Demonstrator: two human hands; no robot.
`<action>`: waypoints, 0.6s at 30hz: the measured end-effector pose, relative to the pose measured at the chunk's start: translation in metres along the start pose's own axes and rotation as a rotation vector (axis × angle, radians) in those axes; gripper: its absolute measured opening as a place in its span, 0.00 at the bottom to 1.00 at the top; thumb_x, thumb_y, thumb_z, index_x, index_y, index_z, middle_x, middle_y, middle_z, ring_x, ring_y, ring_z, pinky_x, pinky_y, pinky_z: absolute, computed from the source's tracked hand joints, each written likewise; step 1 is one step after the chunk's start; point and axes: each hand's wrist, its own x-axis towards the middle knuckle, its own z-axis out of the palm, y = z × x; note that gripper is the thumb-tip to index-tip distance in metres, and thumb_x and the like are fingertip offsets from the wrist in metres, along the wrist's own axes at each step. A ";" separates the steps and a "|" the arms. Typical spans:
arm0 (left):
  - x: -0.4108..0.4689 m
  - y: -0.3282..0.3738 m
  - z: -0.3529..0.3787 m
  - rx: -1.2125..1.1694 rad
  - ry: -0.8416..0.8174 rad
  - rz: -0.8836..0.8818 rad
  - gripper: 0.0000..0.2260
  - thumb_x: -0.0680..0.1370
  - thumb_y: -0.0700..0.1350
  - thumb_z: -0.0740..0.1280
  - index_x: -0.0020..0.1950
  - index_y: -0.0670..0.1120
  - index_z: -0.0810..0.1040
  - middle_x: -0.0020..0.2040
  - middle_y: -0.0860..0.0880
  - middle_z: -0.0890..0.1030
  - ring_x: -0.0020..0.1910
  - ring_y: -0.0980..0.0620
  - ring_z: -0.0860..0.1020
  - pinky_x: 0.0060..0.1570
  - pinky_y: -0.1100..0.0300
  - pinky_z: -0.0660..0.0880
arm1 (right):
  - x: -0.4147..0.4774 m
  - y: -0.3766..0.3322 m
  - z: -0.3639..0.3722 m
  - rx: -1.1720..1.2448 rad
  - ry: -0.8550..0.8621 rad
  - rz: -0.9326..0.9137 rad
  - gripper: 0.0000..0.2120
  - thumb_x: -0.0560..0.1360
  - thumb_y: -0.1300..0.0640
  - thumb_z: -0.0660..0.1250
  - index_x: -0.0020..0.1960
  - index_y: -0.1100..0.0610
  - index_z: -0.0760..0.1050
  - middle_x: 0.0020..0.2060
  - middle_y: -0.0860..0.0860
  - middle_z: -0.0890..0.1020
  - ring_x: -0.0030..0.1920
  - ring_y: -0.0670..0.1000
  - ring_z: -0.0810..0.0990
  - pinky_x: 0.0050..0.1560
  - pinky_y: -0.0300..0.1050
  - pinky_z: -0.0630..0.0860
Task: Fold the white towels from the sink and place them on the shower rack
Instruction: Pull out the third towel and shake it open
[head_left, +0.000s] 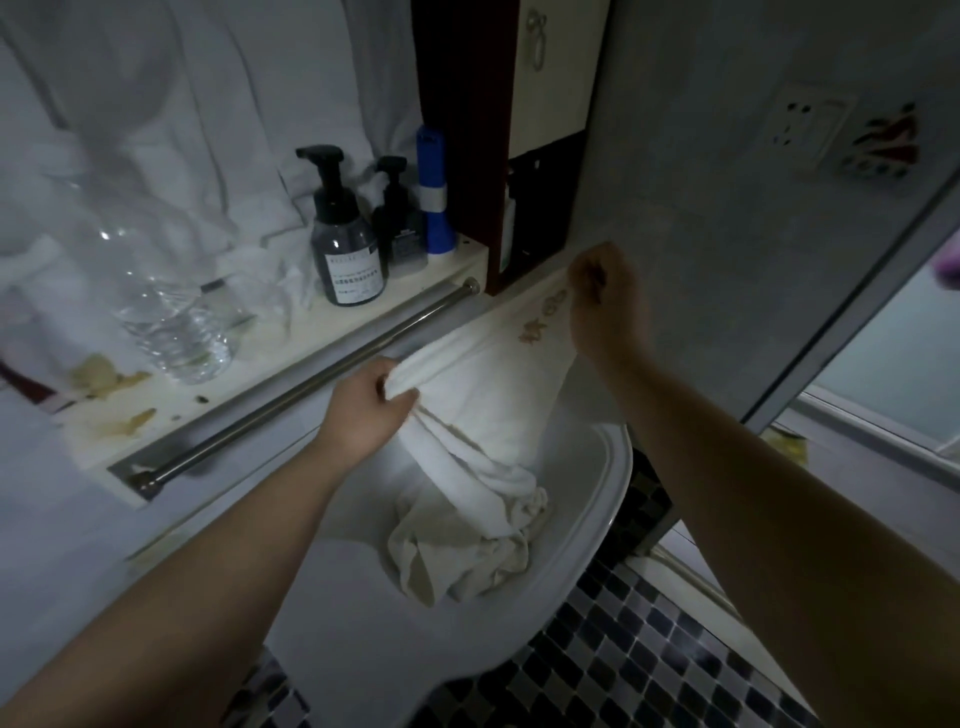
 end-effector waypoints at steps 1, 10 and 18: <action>-0.001 -0.001 -0.002 0.007 0.028 0.002 0.07 0.75 0.43 0.71 0.47 0.54 0.78 0.41 0.60 0.80 0.38 0.72 0.77 0.34 0.77 0.68 | -0.002 0.000 0.001 -0.003 0.012 0.010 0.17 0.79 0.61 0.61 0.38 0.42 0.69 0.34 0.42 0.75 0.34 0.34 0.74 0.31 0.27 0.67; -0.007 -0.022 0.008 -0.145 0.135 -0.277 0.04 0.74 0.45 0.65 0.41 0.52 0.77 0.38 0.54 0.80 0.41 0.50 0.79 0.39 0.61 0.72 | 0.002 0.000 -0.013 0.017 0.103 0.084 0.18 0.72 0.68 0.55 0.42 0.45 0.72 0.36 0.41 0.76 0.35 0.31 0.74 0.30 0.26 0.66; 0.010 0.025 -0.007 -0.543 0.046 -0.268 0.19 0.77 0.64 0.65 0.45 0.51 0.85 0.41 0.57 0.87 0.40 0.58 0.85 0.35 0.64 0.79 | -0.009 0.014 -0.011 -0.022 0.000 0.253 0.19 0.73 0.68 0.54 0.45 0.47 0.77 0.37 0.42 0.77 0.31 0.29 0.75 0.24 0.25 0.65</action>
